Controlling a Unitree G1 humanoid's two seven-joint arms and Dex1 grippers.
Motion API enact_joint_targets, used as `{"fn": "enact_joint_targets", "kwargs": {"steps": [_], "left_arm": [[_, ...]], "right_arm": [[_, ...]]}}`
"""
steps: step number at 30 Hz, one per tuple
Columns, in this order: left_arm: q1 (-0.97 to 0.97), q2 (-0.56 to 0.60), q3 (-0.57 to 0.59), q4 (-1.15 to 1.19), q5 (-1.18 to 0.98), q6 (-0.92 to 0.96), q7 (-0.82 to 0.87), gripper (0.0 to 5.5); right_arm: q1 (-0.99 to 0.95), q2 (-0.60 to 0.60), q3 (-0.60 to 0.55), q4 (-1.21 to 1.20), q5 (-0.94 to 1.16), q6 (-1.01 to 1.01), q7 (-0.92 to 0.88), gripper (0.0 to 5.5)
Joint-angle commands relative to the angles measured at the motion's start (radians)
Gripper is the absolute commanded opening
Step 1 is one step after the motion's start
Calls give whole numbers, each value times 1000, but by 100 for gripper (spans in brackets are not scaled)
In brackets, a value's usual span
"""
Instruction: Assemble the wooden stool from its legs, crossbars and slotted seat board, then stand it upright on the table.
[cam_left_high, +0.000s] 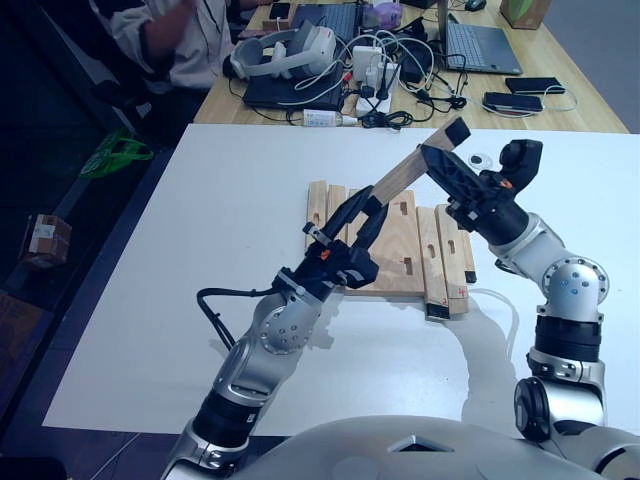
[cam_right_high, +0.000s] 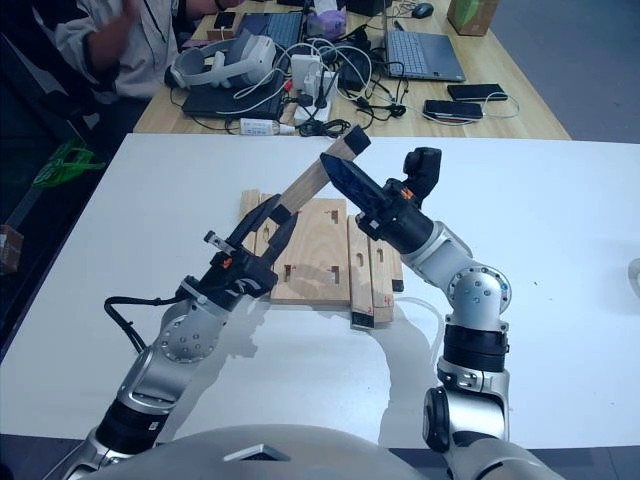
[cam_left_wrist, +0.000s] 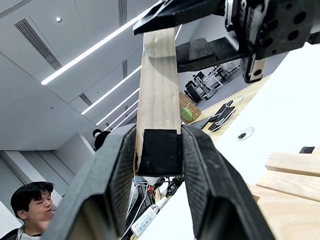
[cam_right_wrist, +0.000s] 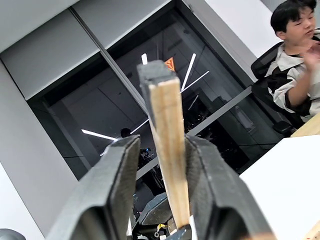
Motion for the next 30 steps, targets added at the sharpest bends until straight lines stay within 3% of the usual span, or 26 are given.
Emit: {"fn": "enact_joint_targets", "kwargs": {"steps": [1,7,8,13,16,20,24,30], "left_arm": [[0,-10,11,14,11,10,-6,130],[-1,-6,13,30,46,23,-10,130],[1,-5,15,31,49,20,-7,167],[1,-9,44,30,75,24,18,244],[7,-8,58,48,63,45,7,246],[44,-44,157,68,-14,126,37,246],[28,-132,305,49,-158,260,81,246],[-38,-246,473,57,-360,452,137,246]], "right_arm": [[9,3,4,-21,31,21,12,97],[21,8,8,-32,41,24,19,62],[21,10,8,-31,39,22,19,62],[11,26,-13,-6,-3,-33,-17,40],[0,46,-48,24,-55,-111,-93,40],[-7,35,-111,62,-187,-237,-256,40],[84,-3,-69,6,-353,-284,-319,40],[208,64,10,-11,-580,-396,-452,40]]}}
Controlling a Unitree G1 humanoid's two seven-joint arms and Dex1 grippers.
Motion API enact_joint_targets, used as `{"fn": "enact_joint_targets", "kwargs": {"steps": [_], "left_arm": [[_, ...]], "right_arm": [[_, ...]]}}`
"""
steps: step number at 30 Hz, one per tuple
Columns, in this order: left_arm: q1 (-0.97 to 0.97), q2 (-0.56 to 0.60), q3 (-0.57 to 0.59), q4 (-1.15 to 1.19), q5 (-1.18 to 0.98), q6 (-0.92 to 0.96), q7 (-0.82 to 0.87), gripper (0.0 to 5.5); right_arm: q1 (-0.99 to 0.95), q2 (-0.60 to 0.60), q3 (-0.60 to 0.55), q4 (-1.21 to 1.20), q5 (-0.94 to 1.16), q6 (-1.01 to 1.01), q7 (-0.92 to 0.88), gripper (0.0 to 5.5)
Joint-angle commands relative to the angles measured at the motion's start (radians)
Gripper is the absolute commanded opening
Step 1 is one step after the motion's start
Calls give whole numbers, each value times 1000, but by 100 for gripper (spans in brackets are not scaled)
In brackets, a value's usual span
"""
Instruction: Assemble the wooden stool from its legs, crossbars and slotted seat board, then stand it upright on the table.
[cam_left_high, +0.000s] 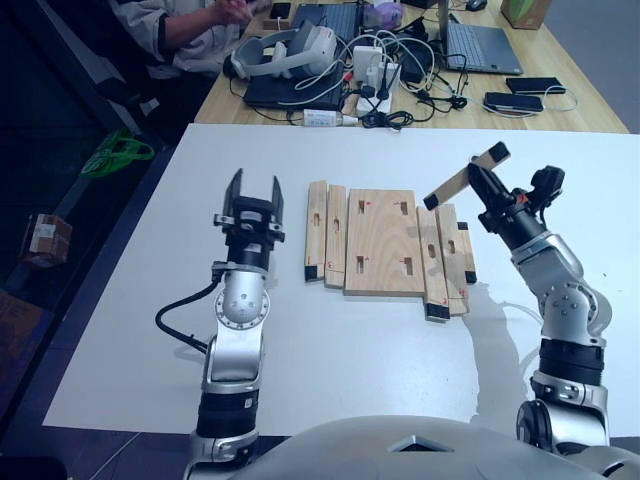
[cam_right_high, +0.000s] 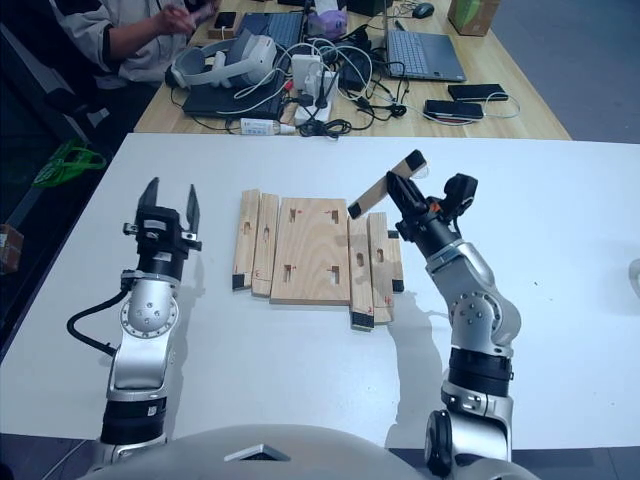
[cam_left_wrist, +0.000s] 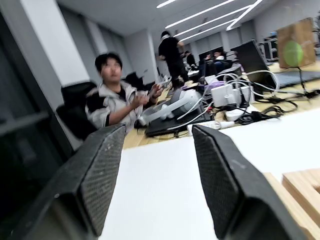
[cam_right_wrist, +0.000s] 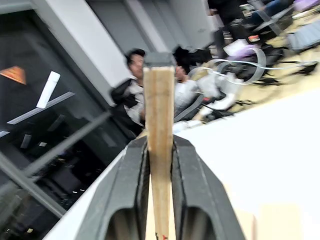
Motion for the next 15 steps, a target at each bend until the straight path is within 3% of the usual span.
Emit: {"fn": "enact_joint_targets", "kwargs": {"steps": [1,9,15], "left_arm": [[-29,-39,62,2,-74,95,26,246],[-25,-46,58,-11,-90,127,40,246],[3,-57,75,-22,-102,136,60,246]], "right_arm": [[49,55,46,-1,-137,-90,-87,40],[96,57,50,25,-342,-177,-212,40],[157,18,-11,-73,-305,-97,-206,40]]}}
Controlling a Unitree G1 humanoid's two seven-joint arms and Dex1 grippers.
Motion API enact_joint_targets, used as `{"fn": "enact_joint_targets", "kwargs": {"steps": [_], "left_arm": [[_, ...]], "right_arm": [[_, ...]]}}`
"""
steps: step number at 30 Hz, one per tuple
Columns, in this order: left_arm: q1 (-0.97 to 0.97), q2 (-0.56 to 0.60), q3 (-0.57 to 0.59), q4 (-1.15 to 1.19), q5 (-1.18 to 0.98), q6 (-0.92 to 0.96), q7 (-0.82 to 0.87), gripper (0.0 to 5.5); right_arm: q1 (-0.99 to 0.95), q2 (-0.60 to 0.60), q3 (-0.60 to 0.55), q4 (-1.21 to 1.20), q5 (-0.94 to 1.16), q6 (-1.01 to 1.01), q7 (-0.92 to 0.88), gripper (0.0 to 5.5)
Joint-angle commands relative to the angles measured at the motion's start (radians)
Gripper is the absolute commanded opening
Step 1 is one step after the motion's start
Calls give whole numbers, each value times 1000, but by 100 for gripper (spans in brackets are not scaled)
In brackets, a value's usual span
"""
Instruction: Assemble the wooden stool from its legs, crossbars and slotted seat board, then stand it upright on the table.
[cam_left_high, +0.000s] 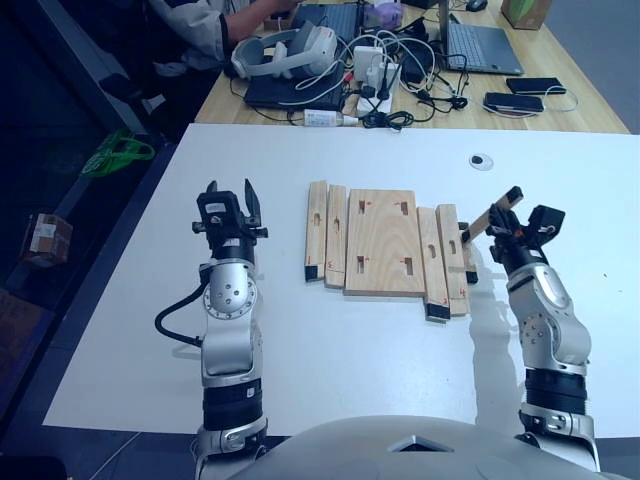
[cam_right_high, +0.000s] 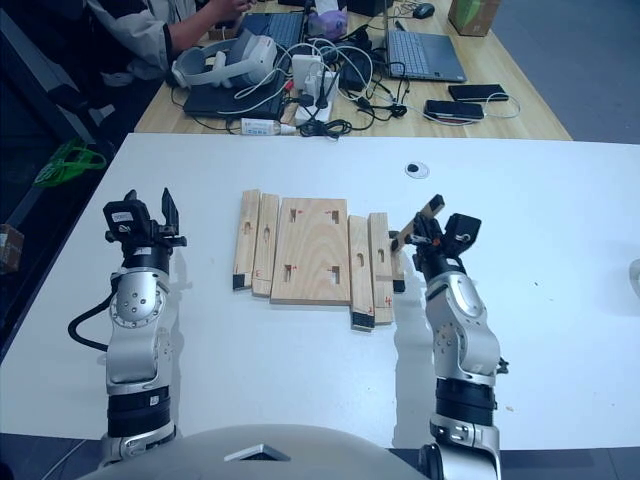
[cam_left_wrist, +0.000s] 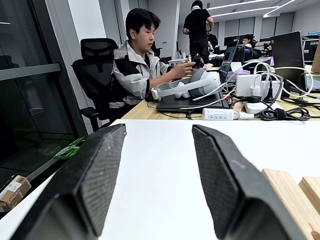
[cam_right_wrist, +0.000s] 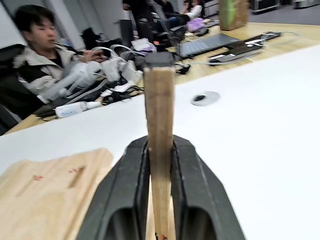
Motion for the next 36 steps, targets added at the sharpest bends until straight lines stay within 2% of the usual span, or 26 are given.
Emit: {"fn": "enact_joint_targets", "kwargs": {"steps": [1,6,10,16,23,36], "left_arm": [[24,-14,6,-14,-6,15,18,246],[36,-23,-3,-15,-4,11,34,246],[42,-33,-12,-13,-3,10,41,246],[62,-56,-44,-22,-1,20,49,246],[65,-58,-55,-24,1,23,54,246],[50,-59,-56,-14,-1,25,62,246]], "right_arm": [[15,-29,-28,-69,37,74,7,40],[7,-34,-47,-182,113,162,3,40],[47,-16,-14,-192,110,199,-1,40],[36,37,12,-121,81,152,-15,40],[13,64,22,-153,99,159,-37,40],[-10,57,42,-76,8,102,-40,40]]}}
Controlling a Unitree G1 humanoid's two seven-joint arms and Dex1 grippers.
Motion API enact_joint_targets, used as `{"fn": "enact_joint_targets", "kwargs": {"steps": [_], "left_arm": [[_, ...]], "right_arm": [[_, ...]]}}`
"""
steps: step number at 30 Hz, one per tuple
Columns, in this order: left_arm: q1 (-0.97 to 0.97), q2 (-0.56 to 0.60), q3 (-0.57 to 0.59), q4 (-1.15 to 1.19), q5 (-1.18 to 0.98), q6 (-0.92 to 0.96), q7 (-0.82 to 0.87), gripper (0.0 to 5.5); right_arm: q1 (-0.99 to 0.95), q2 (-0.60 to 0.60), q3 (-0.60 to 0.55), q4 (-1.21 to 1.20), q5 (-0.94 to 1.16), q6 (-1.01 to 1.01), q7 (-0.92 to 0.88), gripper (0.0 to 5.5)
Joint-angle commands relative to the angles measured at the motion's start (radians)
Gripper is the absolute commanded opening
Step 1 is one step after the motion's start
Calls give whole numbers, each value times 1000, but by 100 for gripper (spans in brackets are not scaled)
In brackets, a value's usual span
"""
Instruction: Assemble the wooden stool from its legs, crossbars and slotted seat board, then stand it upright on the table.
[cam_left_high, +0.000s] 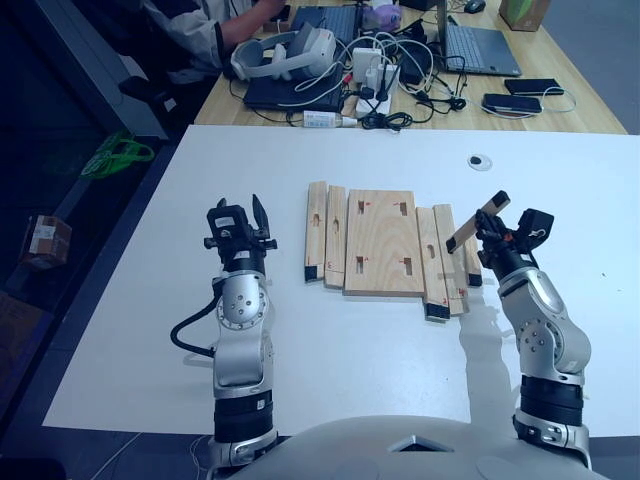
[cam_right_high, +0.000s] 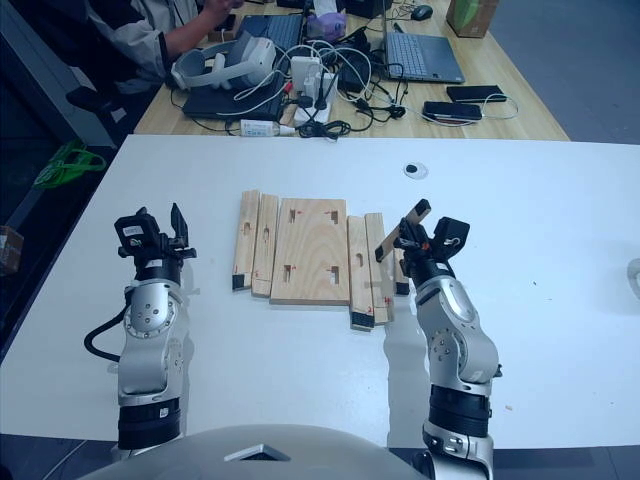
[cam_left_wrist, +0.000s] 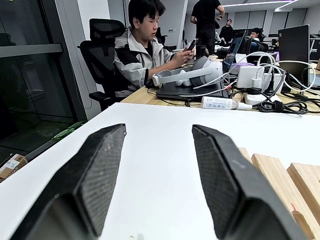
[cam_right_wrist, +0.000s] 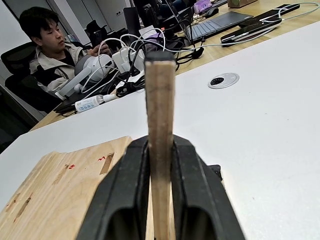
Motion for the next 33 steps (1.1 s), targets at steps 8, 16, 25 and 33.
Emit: {"fn": "enact_joint_targets", "kwargs": {"steps": [8,16,25,33], "left_arm": [[-10,0,-6,-2,12,10,9,246],[-4,15,-6,-16,19,13,1,246],[-16,17,-8,-5,18,10,4,246],[-20,18,-10,3,20,3,7,246]], "right_arm": [[44,-42,88,42,-136,-131,76,40],[184,-104,135,143,-247,-344,184,40],[115,-116,164,163,-249,-317,203,40],[57,-140,154,134,-226,-238,217,40]]}}
